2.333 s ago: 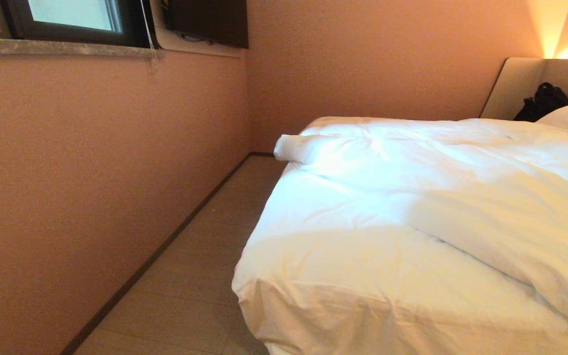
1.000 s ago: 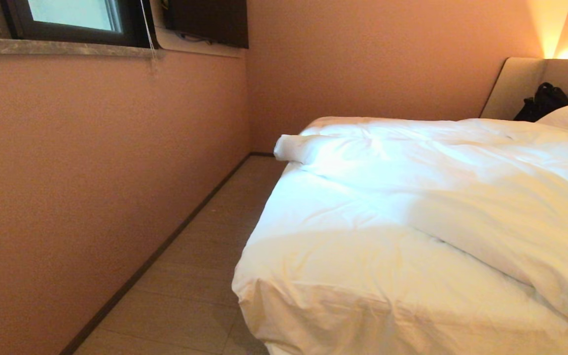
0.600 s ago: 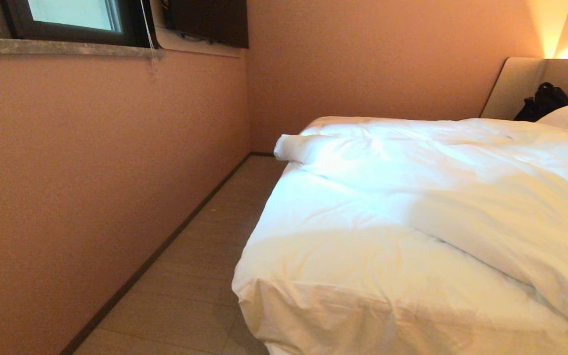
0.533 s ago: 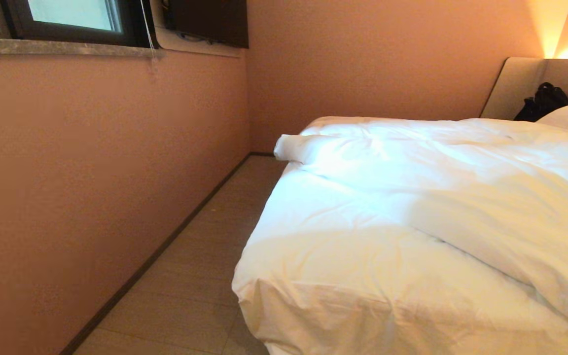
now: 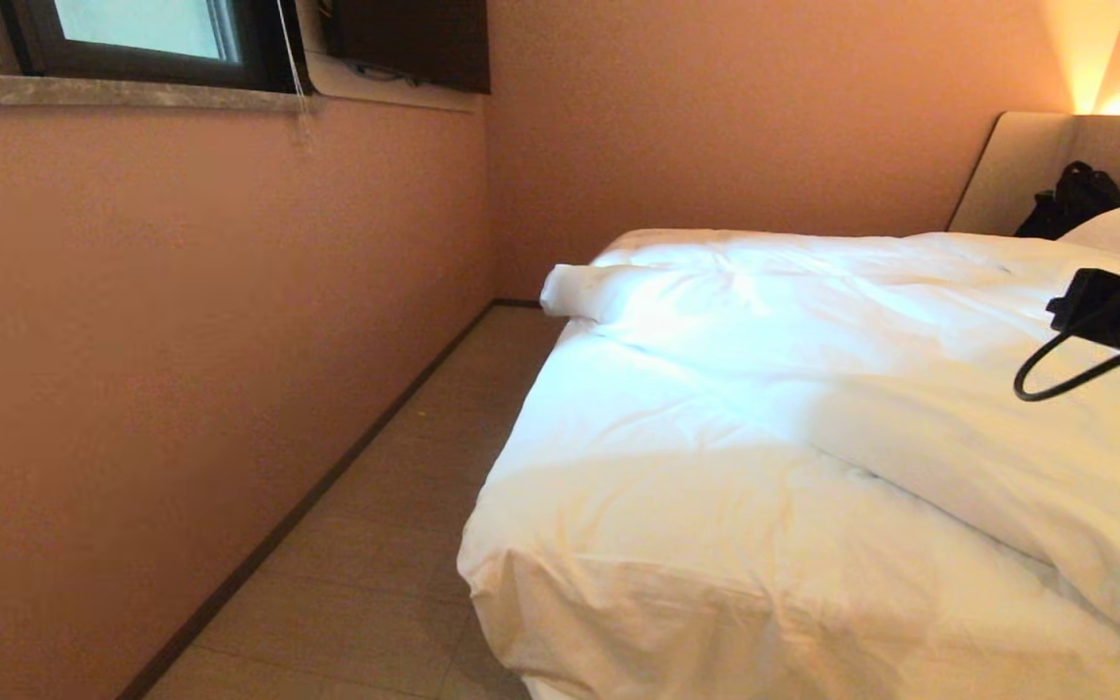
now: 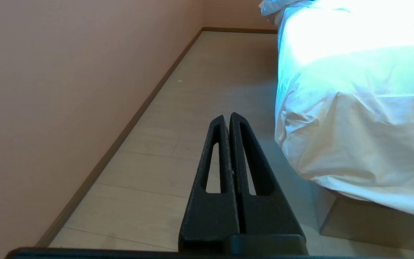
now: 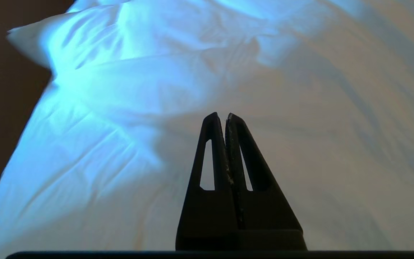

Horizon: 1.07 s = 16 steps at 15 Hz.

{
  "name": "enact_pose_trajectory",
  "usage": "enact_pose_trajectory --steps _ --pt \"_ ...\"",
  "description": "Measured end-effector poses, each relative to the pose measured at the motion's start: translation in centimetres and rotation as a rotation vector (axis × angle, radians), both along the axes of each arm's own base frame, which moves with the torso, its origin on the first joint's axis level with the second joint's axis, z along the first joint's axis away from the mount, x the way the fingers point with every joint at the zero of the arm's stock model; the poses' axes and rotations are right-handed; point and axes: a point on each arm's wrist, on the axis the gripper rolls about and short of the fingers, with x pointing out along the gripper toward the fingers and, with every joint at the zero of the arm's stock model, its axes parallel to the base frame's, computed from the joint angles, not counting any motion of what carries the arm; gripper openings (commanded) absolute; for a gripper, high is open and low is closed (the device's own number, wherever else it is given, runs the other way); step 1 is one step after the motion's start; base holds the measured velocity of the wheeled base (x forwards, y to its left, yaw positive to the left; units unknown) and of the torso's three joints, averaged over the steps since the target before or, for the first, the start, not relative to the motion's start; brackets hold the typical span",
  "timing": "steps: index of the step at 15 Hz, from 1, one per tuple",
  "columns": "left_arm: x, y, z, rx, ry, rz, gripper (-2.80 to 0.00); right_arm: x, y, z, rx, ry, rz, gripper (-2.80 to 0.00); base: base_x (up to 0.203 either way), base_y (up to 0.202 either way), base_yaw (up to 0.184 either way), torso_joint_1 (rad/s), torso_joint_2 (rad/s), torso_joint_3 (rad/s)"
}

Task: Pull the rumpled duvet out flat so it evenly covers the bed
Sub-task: Hold the folded corner of the quilt

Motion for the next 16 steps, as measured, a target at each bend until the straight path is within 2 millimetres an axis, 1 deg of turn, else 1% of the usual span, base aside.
enact_pose_trajectory --steps 2,4,5,7,9,10,11,16 --pt "0.0 0.0 0.0 0.0 0.0 0.0 -2.8 3.3 -2.0 -1.3 0.028 0.022 -0.047 -2.8 0.0 0.0 0.0 0.0 0.0 0.0" --pt "0.0 0.0 0.0 0.0 0.0 -0.001 -2.8 5.9 -4.5 -3.1 0.059 0.049 -0.103 -2.8 0.0 0.0 0.0 0.0 0.0 0.0" --pt "0.0 0.0 0.0 0.0 0.0 -0.001 -2.8 6.7 -5.7 -3.8 0.075 0.059 -0.133 -2.8 0.0 0.0 0.0 0.0 0.0 0.0" --pt "0.0 0.0 0.0 0.0 0.0 0.0 -2.8 7.6 -8.0 -5.1 0.101 0.075 -0.185 -2.8 0.0 0.0 0.0 0.0 0.0 0.0" --pt "0.0 0.0 0.0 0.0 0.0 0.0 -2.8 8.3 -9.2 -6.3 0.114 0.093 -0.208 -2.8 0.0 0.0 0.0 0.0 0.0 0.0" --pt "0.0 0.0 0.0 0.0 0.0 0.0 -2.8 8.6 -9.7 -6.8 0.12 0.101 -0.216 -0.93 0.0 0.0 0.0 0.0 0.0 0.0" --pt "0.0 0.0 0.0 0.0 0.0 0.0 -2.8 8.9 -10.0 -7.2 0.129 0.107 -0.225 0.0 0.0 0.0 0.0 0.0 0.0 0.0" --pt "0.0 0.0 0.0 0.0 0.0 0.0 -2.8 9.9 -10.9 -8.4 0.171 0.113 -0.247 0.0 0.0 0.0 0.0 0.0 0.0 0.0"
